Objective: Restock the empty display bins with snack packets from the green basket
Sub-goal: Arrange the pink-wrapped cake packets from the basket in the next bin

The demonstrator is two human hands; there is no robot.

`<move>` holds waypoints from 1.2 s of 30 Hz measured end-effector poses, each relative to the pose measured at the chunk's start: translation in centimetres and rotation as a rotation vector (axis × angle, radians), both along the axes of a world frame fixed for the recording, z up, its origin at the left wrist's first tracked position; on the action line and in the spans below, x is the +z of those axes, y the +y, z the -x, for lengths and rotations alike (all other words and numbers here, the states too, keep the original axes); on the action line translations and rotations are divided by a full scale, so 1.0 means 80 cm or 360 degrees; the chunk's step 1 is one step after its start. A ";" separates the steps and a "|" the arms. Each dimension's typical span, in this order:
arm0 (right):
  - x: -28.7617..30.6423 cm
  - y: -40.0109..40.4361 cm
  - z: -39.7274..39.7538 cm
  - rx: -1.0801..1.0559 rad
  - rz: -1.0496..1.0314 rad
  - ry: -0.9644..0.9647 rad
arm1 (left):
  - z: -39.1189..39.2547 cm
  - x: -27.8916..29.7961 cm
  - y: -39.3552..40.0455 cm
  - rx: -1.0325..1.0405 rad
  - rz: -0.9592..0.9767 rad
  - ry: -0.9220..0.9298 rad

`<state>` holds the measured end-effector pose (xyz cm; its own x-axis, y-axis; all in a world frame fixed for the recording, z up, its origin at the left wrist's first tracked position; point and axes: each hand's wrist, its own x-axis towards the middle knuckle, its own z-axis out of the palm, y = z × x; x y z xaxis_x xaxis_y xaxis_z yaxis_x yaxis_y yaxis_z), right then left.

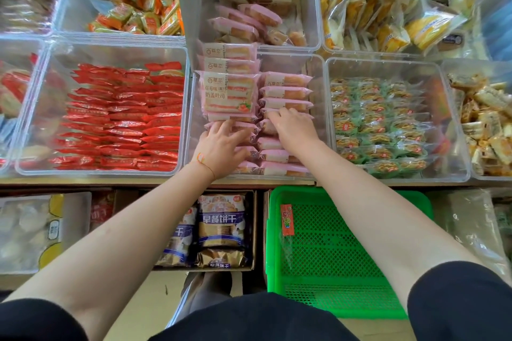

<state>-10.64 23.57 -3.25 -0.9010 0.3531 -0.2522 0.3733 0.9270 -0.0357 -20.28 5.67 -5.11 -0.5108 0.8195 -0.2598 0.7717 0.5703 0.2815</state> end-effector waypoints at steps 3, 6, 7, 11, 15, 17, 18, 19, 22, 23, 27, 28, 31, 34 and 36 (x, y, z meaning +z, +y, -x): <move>0.003 0.011 -0.003 0.0018 0.0048 -0.0021 | 0.003 0.000 0.004 0.0004 0.0099 -0.0030; 0.010 0.021 -0.009 0.0047 0.0086 -0.0039 | 0.003 -0.003 0.007 0.0004 0.0128 0.0010; 0.014 0.023 -0.010 0.0080 0.0069 -0.0055 | 0.004 -0.004 0.007 0.0018 0.0116 0.0014; 0.027 0.017 -0.007 0.0257 -0.0030 -0.0180 | 0.003 -0.006 0.009 0.0070 0.0074 0.0022; 0.019 0.003 0.004 0.0230 -0.0082 -0.0285 | 0.002 -0.007 0.009 0.0072 0.0040 0.0013; 0.010 0.001 0.006 0.0170 -0.0009 -0.0330 | 0.002 -0.006 0.009 0.0064 0.0032 0.0008; 0.008 0.002 0.008 0.0149 0.0043 -0.0349 | 0.002 -0.005 0.008 0.0061 0.0013 0.0008; 0.009 0.003 0.010 0.0132 0.0077 -0.0347 | 0.001 -0.004 0.008 0.0061 -0.0021 0.0015; 0.016 0.008 0.015 0.0033 0.0104 -0.0108 | -0.004 -0.002 0.008 0.0093 -0.0141 0.0047; 0.015 0.010 0.015 -0.0017 0.0076 0.0016 | -0.008 -0.001 0.009 0.0107 -0.0169 0.0039; -0.006 0.008 0.014 -0.0071 0.0069 0.0098 | -0.032 -0.002 0.012 0.0106 -0.0200 0.0042; -0.012 0.007 0.015 -0.0063 0.0074 0.0099 | -0.035 -0.002 0.012 0.0133 -0.0190 0.0056; -0.017 0.008 0.024 -0.0038 0.0068 0.0172 | -0.037 -0.002 0.014 0.0254 -0.0157 0.0076; -0.015 0.010 0.030 0.0067 0.0035 0.0114 | -0.037 -0.002 0.016 0.0246 -0.0117 0.0117; -0.015 0.012 0.029 0.0152 0.0003 0.0084 | -0.037 -0.004 0.017 0.0244 -0.0102 0.0113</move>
